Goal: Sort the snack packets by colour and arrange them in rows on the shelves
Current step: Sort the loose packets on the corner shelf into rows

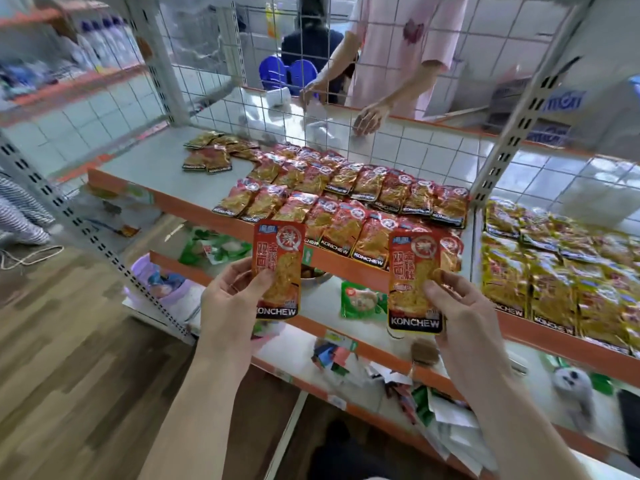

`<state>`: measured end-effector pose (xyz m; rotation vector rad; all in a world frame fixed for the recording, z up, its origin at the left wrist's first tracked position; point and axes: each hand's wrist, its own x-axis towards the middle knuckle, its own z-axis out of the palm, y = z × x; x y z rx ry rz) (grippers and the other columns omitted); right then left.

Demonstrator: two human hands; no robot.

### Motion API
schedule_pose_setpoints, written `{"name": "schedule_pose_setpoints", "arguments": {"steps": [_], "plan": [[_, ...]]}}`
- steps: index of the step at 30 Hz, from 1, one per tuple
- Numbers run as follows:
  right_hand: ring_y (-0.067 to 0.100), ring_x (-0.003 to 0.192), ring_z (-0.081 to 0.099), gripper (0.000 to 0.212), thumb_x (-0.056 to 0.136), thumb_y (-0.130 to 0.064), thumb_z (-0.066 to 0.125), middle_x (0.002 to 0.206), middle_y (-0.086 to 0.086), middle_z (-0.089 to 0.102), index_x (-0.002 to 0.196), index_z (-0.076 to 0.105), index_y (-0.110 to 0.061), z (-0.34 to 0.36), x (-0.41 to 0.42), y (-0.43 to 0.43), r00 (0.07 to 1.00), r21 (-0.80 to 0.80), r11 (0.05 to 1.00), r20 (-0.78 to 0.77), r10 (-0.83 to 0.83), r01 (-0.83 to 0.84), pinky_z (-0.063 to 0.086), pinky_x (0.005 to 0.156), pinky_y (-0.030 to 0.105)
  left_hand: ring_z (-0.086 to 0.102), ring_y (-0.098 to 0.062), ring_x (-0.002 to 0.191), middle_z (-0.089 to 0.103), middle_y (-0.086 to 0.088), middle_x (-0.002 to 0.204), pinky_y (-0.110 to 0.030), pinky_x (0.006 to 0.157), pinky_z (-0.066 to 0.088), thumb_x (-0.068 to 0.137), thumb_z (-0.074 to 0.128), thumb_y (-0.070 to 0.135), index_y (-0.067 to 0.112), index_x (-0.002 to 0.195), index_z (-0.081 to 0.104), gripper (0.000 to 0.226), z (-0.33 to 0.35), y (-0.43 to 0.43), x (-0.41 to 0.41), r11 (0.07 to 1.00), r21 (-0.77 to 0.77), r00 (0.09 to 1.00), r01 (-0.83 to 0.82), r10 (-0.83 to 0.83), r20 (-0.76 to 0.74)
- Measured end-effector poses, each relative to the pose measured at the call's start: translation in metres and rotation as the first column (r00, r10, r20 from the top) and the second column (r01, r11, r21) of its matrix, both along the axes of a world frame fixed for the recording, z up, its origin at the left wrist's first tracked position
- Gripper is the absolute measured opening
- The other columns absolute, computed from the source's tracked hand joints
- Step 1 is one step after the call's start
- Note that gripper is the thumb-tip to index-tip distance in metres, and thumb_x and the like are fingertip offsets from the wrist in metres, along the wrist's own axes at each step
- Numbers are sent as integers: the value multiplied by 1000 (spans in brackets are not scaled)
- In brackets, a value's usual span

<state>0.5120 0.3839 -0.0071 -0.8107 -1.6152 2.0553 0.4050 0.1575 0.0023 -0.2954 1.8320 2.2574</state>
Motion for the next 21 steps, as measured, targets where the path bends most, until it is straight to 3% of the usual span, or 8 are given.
{"name": "schedule_pose_setpoints", "arguments": {"steps": [3,6,8,11,14,16,19,21], "plan": [[26,94,71,12,94,-17,65,100,5,74,104,66,-22,-5,-20,-2,999,11,999,31,38,-38,54,89,46,71,-24,101,76,2,99,-47,83,56,88,72,18,24,103,67,17,-4,-1,-14,999,-37,1000,4,-4,-1],[10,73,71,12,93,-12,63,90,3,74,103,64,-18,-10,-46,-4,996,17,997,45,79,-79,56,64,24,71,-26,100,76,2,99,-44,77,57,88,72,18,23,105,67,18,-9,-2,-36,998,-62,1000,-8,8,1],[16,85,71,15,91,-12,65,94,3,74,104,64,-18,-11,-66,-3,994,16,996,62,91,-92,55,71,26,71,-27,101,76,1,100,-45,78,57,88,72,17,23,105,68,19,-10,-1,-55,996,-91,1000,-10,10,2],[29,99,68,20,84,-16,70,103,11,73,104,67,-17,-9,-97,1,993,-10,996,71,92,-92,53,91,46,71,-27,102,77,1,100,-54,95,52,86,74,19,21,106,68,21,-4,4,-87,992,-128,1000,-8,8,-8],[34,102,67,21,83,-18,72,103,11,72,104,68,-18,-3,-123,6,991,-7,996,94,93,-93,51,97,53,71,-25,102,77,2,99,-53,99,51,87,74,20,21,107,68,21,4,14,-113,989,-145,1000,-4,4,2],[33,100,68,16,87,-14,70,101,11,72,102,67,-20,-2,-136,12,989,26,994,108,104,-107,53,93,50,72,-26,99,77,-1,98,-50,96,54,88,72,16,19,108,68,20,11,22,-125,992,-129,1000,10,-9,7],[18,84,69,19,90,-16,69,93,6,73,108,66,-20,3,-148,15,982,54,987,120,144,-151,54,74,29,73,-26,95,77,0,96,-52,93,54,88,72,16,21,106,68,19,20,33,-129,986,-148,997,75,-71,30],[17,86,70,26,88,-16,70,95,4,74,114,65,-17,10,-156,14,977,54,985,141,158,-167,55,78,30,73,-21,93,77,5,93,-51,94,52,87,73,20,25,103,69,17,29,38,-135,974,-183,991,135,-134,19]]}}
